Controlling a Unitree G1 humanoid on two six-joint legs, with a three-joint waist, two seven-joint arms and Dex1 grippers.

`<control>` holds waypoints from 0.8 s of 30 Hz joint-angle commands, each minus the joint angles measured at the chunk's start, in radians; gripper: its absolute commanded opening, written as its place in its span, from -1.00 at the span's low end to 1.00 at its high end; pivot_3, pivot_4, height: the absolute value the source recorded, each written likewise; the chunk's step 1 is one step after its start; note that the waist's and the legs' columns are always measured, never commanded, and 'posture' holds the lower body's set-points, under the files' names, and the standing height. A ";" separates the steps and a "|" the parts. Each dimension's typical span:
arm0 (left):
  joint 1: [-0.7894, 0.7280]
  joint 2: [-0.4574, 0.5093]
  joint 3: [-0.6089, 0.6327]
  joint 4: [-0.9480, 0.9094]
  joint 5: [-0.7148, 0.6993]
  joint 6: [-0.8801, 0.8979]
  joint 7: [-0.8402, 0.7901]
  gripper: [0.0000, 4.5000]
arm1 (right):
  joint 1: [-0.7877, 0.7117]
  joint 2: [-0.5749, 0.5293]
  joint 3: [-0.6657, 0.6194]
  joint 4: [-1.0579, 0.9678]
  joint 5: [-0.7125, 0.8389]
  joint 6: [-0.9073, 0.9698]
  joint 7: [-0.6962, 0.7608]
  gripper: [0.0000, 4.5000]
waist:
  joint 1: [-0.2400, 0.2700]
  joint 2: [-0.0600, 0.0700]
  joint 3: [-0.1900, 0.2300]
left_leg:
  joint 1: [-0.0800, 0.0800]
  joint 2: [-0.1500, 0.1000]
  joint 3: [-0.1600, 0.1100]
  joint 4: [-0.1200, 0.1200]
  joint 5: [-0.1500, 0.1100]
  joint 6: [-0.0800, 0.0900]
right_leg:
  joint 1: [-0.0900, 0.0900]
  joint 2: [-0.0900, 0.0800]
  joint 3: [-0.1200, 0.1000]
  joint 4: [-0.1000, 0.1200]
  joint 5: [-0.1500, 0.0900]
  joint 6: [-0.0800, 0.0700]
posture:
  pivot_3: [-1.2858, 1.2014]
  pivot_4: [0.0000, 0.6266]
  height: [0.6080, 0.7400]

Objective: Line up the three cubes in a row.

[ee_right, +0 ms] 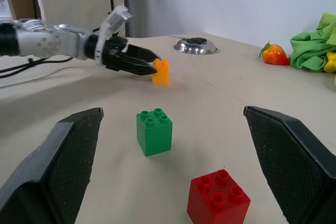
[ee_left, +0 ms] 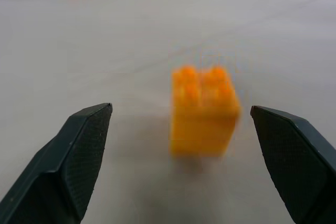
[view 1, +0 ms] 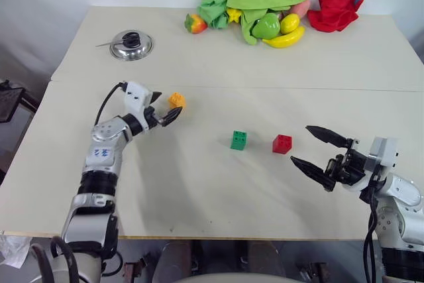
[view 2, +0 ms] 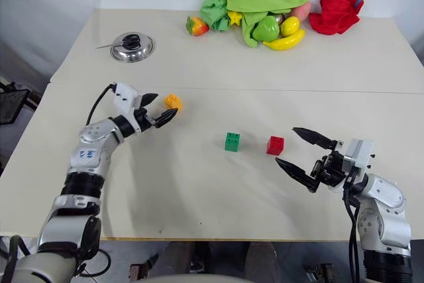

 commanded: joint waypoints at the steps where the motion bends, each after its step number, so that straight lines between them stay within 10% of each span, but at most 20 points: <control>1: -0.038 -0.017 -0.002 0.082 0.031 -0.062 0.045 1.00 | 0.023 0.013 -0.006 -0.054 0.001 -0.022 -0.024 1.00 | -0.003 0.000 0.000 | 0.000 0.000 0.000 0.000 0.000 0.000 | 0.000 0.000 0.000 0.000 0.000 0.000 | 0.03 -0.52 1.00; 6: -0.048 -0.021 -0.006 0.113 0.035 -0.083 0.030 0.73 | 0.046 0.017 -0.007 -0.075 -0.001 -0.030 -0.044 1.00 | -0.004 0.000 0.000 | 0.000 0.001 0.000 0.000 0.000 0.000 | 0.000 0.001 0.000 0.000 0.000 0.000 | 0.03 -0.52 1.00; 14: -0.069 0.028 -0.007 0.188 -0.016 -0.201 -0.243 -0.34 | 0.068 0.009 -0.017 -0.080 0.004 -0.037 -0.049 1.00 | -0.003 0.000 0.000 | 0.000 0.002 0.000 0.000 0.000 0.000 | 0.000 0.000 0.000 0.000 0.000 0.000 | 0.03 -0.52 1.00; 24: -0.151 0.149 -0.127 0.285 -0.011 -0.385 -0.866 -0.34 | 0.132 -0.060 -0.057 -0.103 0.041 0.006 -0.010 1.00 | -0.002 0.000 0.000 | -0.001 0.000 0.001 0.001 0.000 0.000 | 0.000 0.001 0.000 -0.001 0.000 0.000 | 0.03 -0.52 1.00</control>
